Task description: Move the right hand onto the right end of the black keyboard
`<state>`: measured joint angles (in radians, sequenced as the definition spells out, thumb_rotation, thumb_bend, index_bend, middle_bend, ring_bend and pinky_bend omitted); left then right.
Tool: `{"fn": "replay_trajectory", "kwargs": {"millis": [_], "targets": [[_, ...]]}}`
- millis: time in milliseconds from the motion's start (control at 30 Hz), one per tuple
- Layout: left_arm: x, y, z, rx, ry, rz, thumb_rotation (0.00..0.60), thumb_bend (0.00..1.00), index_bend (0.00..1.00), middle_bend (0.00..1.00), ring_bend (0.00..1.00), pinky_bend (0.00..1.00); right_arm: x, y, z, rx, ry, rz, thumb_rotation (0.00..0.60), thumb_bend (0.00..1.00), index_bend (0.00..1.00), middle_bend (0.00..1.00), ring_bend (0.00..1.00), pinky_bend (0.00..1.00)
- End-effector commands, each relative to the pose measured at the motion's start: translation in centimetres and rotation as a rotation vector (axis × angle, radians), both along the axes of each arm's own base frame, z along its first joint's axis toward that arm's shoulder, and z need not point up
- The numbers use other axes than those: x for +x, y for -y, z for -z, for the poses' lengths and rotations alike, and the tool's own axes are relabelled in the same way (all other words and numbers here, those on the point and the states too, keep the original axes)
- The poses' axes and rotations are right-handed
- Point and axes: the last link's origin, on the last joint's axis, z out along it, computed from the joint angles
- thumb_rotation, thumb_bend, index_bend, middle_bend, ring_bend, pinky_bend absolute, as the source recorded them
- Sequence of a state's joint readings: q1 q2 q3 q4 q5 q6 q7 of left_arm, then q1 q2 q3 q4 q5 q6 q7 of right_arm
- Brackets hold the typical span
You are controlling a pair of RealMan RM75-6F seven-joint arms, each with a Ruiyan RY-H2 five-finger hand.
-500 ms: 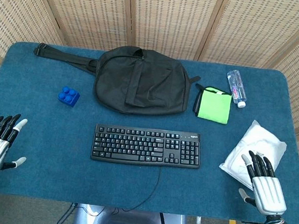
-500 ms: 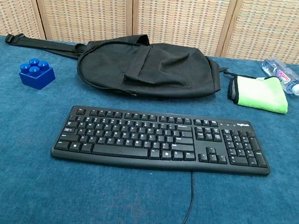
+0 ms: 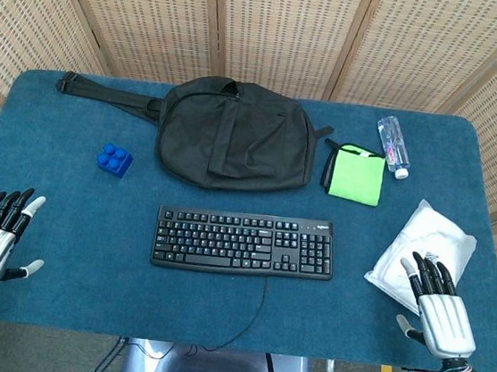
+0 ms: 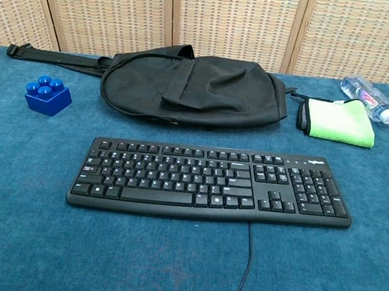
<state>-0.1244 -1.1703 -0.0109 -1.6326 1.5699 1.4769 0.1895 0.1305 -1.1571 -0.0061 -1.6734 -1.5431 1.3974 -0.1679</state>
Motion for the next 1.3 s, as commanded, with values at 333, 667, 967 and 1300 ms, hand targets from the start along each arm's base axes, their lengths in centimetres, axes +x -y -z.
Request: {"fn": "replay_trajectory", "kwargs": {"millis": [333,667,967,1300], "targets": [[0.0,-0.2,0.3,-0.014,0.000,-0.005,0.600,0.00,0.00,0.00,0.00,0.00,-0.3,0.0,-0.1,-0.002,-0.004,0.015,0.600,0.26,0.00,0.00,0.00,0.00],[0.0,-0.1,0.0,-0.005,0.007,-0.004,0.600,0.00,0.00,0.00,0.00,0.00,-0.1,0.0,0.2,0.008,-0.010,0.016,0.600,0.26,0.00,0.00,0.00,0.00],[-0.2,-0.3,-0.2,0.004,0.011,-0.015,0.600,0.00,0.00,0.00,0.00,0.00,0.6,1.2,0.3,-0.011,-0.018,0.023,0.600,0.31,0.00,0.37,0.26,0.12],[-0.1,-0.4,0.0,0.003,0.004,-0.011,0.600,0.00,0.00,0.00,0.00,0.00,4.2,4.5,0.0,0.048,-0.119,0.010,0.600,0.36,0.00,0.67,0.57,0.43]]}}
